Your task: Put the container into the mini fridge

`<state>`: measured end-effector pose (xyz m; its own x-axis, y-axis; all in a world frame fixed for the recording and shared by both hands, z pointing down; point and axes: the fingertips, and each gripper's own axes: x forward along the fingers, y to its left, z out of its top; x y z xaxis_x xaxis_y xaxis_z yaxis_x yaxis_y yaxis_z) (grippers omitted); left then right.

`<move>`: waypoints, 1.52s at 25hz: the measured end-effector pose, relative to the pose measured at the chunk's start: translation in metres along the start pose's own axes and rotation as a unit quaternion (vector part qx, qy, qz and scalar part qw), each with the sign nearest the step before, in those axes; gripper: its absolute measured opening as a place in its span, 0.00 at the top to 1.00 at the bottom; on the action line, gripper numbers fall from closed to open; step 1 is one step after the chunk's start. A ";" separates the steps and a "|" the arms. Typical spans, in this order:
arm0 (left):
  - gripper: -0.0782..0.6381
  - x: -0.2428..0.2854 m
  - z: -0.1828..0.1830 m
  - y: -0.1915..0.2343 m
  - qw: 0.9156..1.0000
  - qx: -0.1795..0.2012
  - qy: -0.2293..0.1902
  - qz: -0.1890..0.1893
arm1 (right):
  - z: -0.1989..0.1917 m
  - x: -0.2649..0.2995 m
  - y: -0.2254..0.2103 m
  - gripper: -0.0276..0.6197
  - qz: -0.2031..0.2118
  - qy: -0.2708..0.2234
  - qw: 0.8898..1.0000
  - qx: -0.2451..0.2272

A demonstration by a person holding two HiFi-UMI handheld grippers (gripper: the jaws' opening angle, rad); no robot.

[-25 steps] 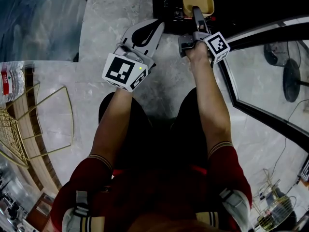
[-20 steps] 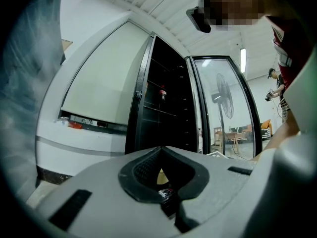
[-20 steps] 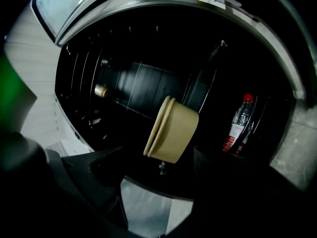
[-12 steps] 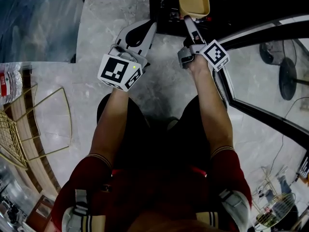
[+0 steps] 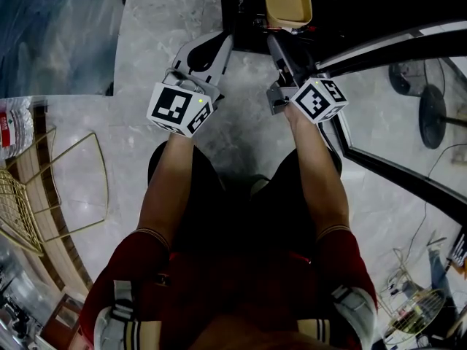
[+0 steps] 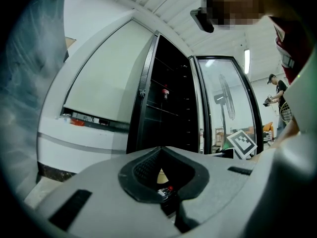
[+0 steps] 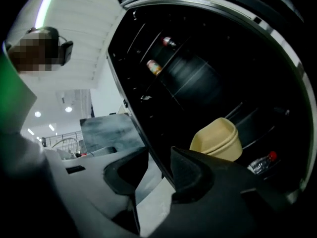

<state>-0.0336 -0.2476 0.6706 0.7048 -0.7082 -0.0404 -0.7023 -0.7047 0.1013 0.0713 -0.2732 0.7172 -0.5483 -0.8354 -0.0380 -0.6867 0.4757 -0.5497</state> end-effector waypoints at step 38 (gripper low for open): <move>0.88 -0.011 0.155 -0.054 0.998 0.059 0.015 -0.027 | 0.133 -0.015 0.178 0.96 0.084 0.035 0.955 -0.282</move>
<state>-0.0191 -0.2085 0.5117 0.7432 -0.6689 -0.0125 -0.6690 -0.7430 -0.0186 0.0202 -0.2123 0.5091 -0.6900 -0.7236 -0.0190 -0.7237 0.6901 -0.0028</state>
